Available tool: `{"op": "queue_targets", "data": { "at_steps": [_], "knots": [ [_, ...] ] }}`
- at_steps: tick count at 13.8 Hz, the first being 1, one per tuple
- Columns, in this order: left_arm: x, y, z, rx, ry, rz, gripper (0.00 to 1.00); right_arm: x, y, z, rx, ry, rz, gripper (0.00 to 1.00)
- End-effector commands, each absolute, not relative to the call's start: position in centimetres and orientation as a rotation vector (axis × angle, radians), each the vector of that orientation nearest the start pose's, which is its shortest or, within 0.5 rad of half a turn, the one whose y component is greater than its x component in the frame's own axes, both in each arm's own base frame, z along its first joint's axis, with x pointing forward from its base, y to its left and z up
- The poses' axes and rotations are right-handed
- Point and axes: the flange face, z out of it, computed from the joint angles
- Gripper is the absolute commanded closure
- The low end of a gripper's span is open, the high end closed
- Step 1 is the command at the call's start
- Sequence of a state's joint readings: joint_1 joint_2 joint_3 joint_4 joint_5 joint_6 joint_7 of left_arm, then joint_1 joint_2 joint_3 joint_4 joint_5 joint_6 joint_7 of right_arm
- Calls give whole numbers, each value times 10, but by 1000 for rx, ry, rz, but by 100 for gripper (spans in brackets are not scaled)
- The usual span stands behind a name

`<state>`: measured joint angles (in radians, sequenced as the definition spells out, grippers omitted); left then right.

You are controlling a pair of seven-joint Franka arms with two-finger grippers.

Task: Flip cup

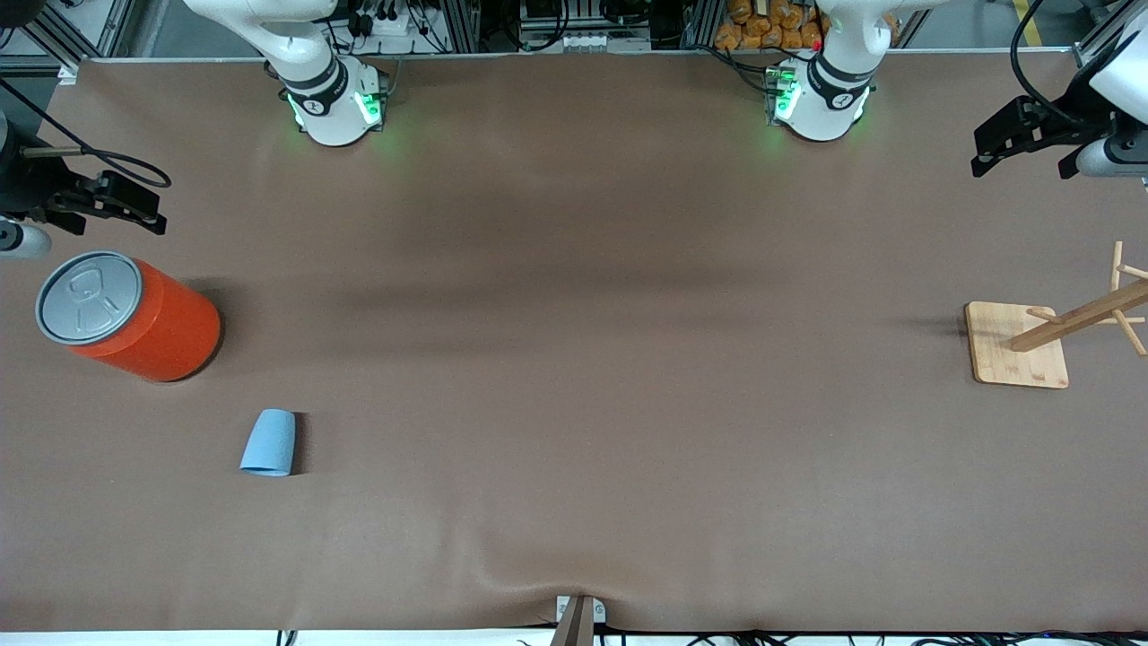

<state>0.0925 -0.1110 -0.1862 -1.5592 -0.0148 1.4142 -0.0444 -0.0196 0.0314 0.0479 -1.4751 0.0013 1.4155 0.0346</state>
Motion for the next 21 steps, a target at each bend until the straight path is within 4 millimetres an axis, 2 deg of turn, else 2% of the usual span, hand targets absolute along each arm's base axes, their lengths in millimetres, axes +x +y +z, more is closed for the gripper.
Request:
{"op": "queue_targets", "data": {
  "at_steps": [1,5,6,9,12,14,17,19,21],
  "knots": [
    [505,-63,680,-3137,101,36,0,546,14,643,-3121,30,147,0],
    [511,-63,674,-3126,103,53,0,547,14,643,-3123,30,145,0],
    [513,-65,680,-3110,112,32,0,547,14,643,-3123,30,145,0],
    [513,-79,677,-3099,148,39,0,548,14,641,-3123,28,149,0],
    [513,-80,678,-3100,144,30,0,550,14,635,-3122,28,159,0],
    [516,-80,677,-3098,146,15,0,553,16,620,-3122,24,204,0],
    [521,-79,671,-3097,144,24,0,559,15,588,-3123,23,279,0],
    [521,-74,671,-3098,134,24,0,563,15,562,-3125,22,265,0],
    [522,-67,670,-3097,119,29,0,566,16,548,-3128,17,245,0]
  ]
}}
